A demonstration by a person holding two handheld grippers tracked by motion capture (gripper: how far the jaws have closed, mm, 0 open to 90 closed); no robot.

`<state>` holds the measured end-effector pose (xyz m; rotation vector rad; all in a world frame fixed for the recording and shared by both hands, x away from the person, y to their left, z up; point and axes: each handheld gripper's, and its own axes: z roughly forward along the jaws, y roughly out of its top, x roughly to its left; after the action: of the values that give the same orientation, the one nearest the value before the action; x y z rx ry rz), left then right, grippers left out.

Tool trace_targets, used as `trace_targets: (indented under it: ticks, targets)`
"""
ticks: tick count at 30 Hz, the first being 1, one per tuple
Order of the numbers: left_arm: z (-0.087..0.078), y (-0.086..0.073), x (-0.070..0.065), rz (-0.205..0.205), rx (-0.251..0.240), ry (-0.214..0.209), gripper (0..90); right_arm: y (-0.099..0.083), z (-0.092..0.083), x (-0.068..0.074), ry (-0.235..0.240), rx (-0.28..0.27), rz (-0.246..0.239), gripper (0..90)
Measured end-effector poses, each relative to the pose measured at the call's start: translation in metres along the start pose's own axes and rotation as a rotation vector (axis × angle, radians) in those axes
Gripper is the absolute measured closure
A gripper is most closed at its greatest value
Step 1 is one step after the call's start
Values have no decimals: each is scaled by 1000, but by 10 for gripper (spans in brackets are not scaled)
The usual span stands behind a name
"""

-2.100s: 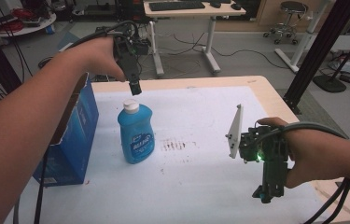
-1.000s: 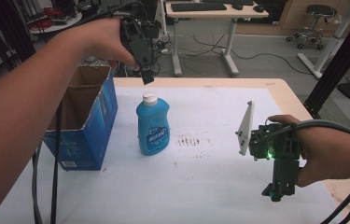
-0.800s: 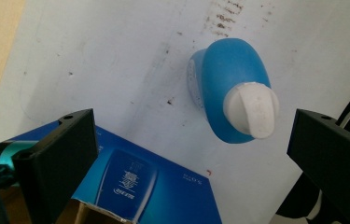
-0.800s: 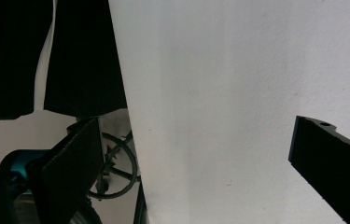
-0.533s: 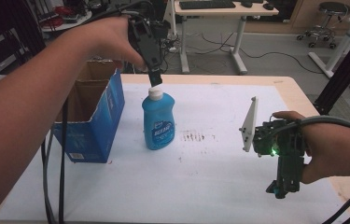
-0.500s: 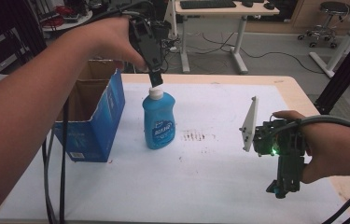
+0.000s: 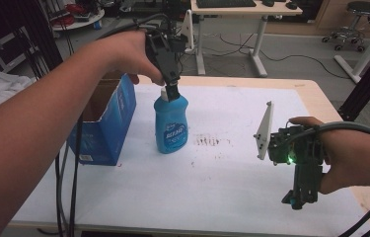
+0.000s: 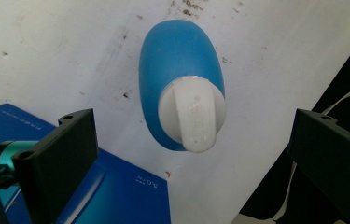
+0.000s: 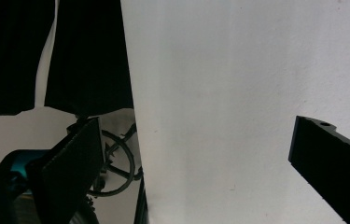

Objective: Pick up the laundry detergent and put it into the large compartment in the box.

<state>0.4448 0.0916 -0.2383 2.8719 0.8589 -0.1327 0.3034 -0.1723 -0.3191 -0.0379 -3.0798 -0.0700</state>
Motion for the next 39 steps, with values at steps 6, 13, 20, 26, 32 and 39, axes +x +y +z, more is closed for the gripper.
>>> trace_targets:
  ticks: [6, 13, 20, 26, 32, 39]
  targets:
    - [10, 2, -1, -2, 14, -5, 18, 1, 1, 0, 0, -1, -7, 25]
    - [27, 6, 0, -1, 28, -3, 18, 1, 2, 1, 2, -1, -7, 25]
    - [39, 9, 3, -11, 37, -11, 18, 1, 5, 1, 7, -1, -10, 25]
    - [47, 11, 4, -8, 44, -9, 18, 0, 6, 0, 7, -5, -6, 25]
    - [57, 14, 2, 0, 68, 11, 18, 0, 9, -2, 14, -5, -4, 25]
    - [60, 16, 1, -7, 73, 35, 18, 0, 11, -3, 17, -6, -4, 25]
